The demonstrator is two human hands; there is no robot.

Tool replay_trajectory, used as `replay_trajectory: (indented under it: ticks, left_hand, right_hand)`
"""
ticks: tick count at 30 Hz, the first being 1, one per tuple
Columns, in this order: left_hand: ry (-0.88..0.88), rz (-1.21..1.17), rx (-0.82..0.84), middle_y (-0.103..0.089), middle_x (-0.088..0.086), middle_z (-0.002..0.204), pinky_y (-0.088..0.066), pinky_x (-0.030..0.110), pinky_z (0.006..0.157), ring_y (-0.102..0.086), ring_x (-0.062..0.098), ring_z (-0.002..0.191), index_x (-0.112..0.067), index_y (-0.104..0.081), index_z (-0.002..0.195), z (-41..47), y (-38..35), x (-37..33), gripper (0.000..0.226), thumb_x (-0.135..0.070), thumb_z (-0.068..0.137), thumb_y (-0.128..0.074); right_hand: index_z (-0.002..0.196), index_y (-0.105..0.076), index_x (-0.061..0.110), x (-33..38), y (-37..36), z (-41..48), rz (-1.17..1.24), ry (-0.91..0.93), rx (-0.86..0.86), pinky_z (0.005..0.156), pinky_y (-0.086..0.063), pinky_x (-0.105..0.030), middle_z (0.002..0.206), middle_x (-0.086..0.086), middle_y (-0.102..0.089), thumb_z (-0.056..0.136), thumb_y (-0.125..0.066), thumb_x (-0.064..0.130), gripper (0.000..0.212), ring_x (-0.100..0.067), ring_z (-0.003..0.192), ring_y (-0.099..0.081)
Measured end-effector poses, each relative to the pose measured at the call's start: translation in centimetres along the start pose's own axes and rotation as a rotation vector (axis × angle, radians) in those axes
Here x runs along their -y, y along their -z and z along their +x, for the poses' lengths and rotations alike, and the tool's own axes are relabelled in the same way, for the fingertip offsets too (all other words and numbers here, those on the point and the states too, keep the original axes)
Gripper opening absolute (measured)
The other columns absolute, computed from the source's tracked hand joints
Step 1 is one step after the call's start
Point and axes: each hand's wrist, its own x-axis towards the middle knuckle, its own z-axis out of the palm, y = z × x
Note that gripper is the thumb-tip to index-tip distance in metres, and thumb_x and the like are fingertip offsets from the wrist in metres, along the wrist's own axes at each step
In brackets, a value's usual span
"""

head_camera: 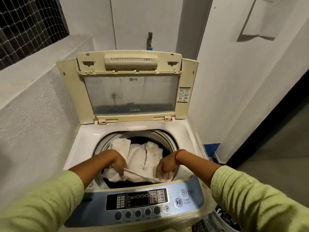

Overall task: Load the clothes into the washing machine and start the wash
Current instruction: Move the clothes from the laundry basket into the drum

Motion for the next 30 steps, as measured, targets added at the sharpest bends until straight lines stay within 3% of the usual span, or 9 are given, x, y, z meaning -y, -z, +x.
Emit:
replay_trajectory:
  ticks: [1,5,12,14,18,20,23,27,30]
  left_hand:
    - [-0.010,0.000,-0.021,-0.043,0.008,0.142,-0.040,0.037,0.107,-0.047,0.024,0.121,-0.013,-0.044,0.138,0.4,-0.3,-0.3,0.052,-0.031,0.091,-0.056]
    - [-0.047,-0.218,-0.247,-0.040,0.006,0.145,-0.036,0.031,0.106,-0.043,0.024,0.130,-0.019,-0.039,0.140,1.1,0.6,-0.9,0.057,-0.033,0.089,-0.060]
    - [-0.392,-0.357,-0.623,-0.063,0.007,0.118,-0.045,0.029,0.091,-0.059,0.019,0.101,-0.015,-0.060,0.117,-0.7,6.5,-6.5,0.032,-0.024,0.087,-0.062]
    - [-0.526,-0.417,-0.671,-0.066,0.001,0.113,-0.049,0.033,0.094,-0.061,0.017,0.103,-0.019,-0.063,0.113,-1.7,8.5,-10.0,0.029,-0.027,0.085,-0.063]
    - [-0.665,-0.376,-0.745,-0.059,0.002,0.120,-0.042,0.030,0.098,-0.052,0.016,0.114,-0.020,-0.060,0.118,-2.5,11.9,-18.6,0.032,-0.031,0.088,-0.061]
    - [-0.718,-0.366,-0.798,-0.055,0.002,0.120,-0.037,0.025,0.093,-0.048,0.015,0.114,-0.020,-0.059,0.118,-2.1,13.3,-22.9,0.033,-0.031,0.088,-0.061]
    - [-0.755,-0.359,-0.795,-0.052,0.006,0.127,-0.034,0.022,0.091,-0.049,0.019,0.119,-0.023,-0.057,0.121,-0.7,14.9,-29.4,0.034,-0.029,0.088,-0.060]
    - [-0.809,-0.275,-0.687,-0.053,0.012,0.129,-0.038,0.026,0.101,-0.049,0.024,0.121,-0.015,-0.058,0.123,1.9,15.9,-38.0,0.039,-0.028,0.086,-0.062]
    - [-0.807,-0.201,-0.541,-0.060,0.007,0.121,-0.042,0.030,0.101,-0.055,0.021,0.115,-0.014,-0.064,0.113,4.8,16.2,-44.8,0.038,-0.036,0.083,-0.059]
  right_hand:
    - [0.129,-0.053,0.013,-0.1,-0.4,0.4,0.043,0.021,0.005,0.078,-0.055,-0.028,0.137,-0.012,-0.052,0.089,-0.042,0.000,0.044,-0.029,0.113,-0.055]
    - [0.128,-0.054,0.007,-1.5,0.4,-0.7,0.095,0.184,-0.328,0.104,-0.033,-0.028,0.139,-0.010,-0.048,0.091,-0.042,0.001,0.040,-0.026,0.127,-0.045]
    - [0.122,-0.059,0.004,-6.1,1.6,-4.3,0.477,0.266,-0.585,0.083,-0.041,-0.019,0.123,-0.016,-0.058,0.093,-0.044,0.002,0.033,-0.017,0.101,-0.051]
    - [0.117,-0.061,0.010,-8.1,1.5,-5.6,0.650,0.282,-0.629,0.081,-0.044,-0.020,0.113,-0.012,-0.061,0.093,-0.045,0.005,0.029,-0.017,0.097,-0.055]
    - [0.097,-0.064,0.021,-14.0,0.5,-8.8,1.081,0.297,-0.768,0.094,-0.046,-0.037,0.095,0.001,-0.067,0.096,-0.046,0.011,0.021,-0.018,0.092,-0.061]
    - [0.098,-0.064,0.019,-17.8,-0.5,-10.9,1.278,0.318,-0.874,0.089,-0.047,-0.036,0.095,-0.001,-0.068,0.096,-0.046,0.008,0.022,-0.021,0.090,-0.062]
    - [0.110,-0.062,0.011,-24.1,-3.1,-13.7,1.484,0.254,-1.006,0.085,-0.049,-0.032,0.097,-0.005,-0.067,0.096,-0.045,0.006,0.022,-0.021,0.087,-0.063]
    - [0.084,-0.061,0.013,-31.2,-8.6,-15.3,1.745,0.028,-1.118,0.051,-0.048,-0.016,0.077,-0.005,-0.061,0.095,-0.042,-0.001,0.025,-0.007,0.051,-0.059]
    - [0.077,-0.060,0.014,-36.5,-13.3,-16.1,1.832,-0.161,-1.173,0.041,-0.042,-0.013,0.072,-0.006,-0.059,0.090,-0.044,-0.007,0.030,-0.003,0.041,-0.053]
